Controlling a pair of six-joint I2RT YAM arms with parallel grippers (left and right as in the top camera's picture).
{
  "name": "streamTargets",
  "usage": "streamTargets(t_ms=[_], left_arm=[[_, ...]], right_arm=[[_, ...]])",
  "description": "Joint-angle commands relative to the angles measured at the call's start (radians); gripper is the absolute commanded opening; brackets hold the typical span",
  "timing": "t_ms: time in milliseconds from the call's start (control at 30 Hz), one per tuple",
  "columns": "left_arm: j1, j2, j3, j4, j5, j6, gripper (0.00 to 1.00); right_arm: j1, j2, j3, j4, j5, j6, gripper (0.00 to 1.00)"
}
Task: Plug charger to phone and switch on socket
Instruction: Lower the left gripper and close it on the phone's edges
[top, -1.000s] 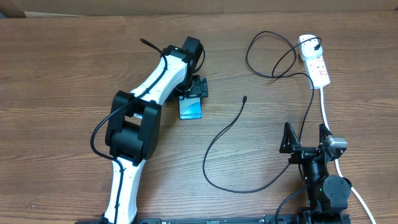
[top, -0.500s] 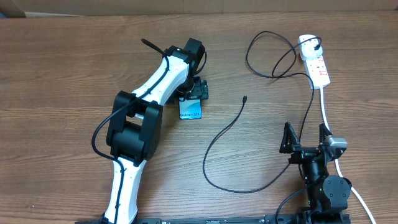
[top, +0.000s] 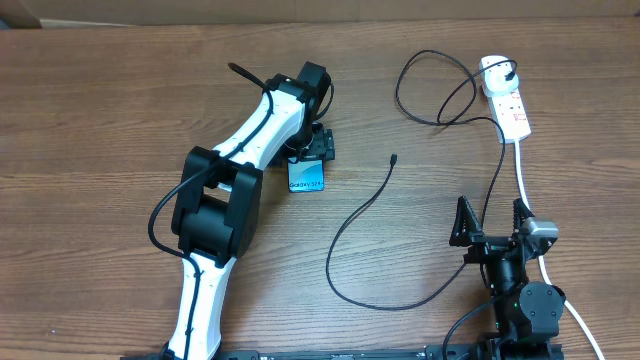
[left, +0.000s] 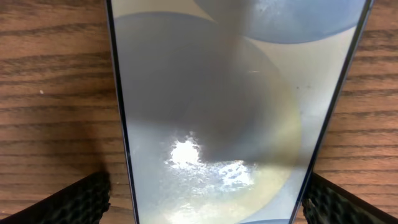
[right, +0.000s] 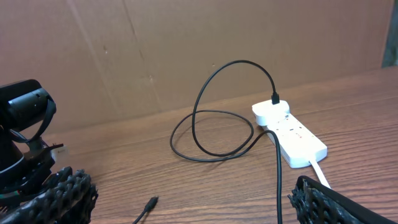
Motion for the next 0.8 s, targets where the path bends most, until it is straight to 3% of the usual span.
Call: streamTargets(t_ms=[0, 767], left_arm=[[-0.014, 0.028, -0.025, -0.005, 0.013, -0.033, 0.93], [-0.015, 0.028, -0.026, -0.022, 0.020, -0.051, 0.85]], right_arm=[[0.000, -0.010, -0.011, 0.005, 0.009, -0.008, 1.00], [0.000, -0.010, -0.010, 0.005, 0.009, -0.008, 1.00]])
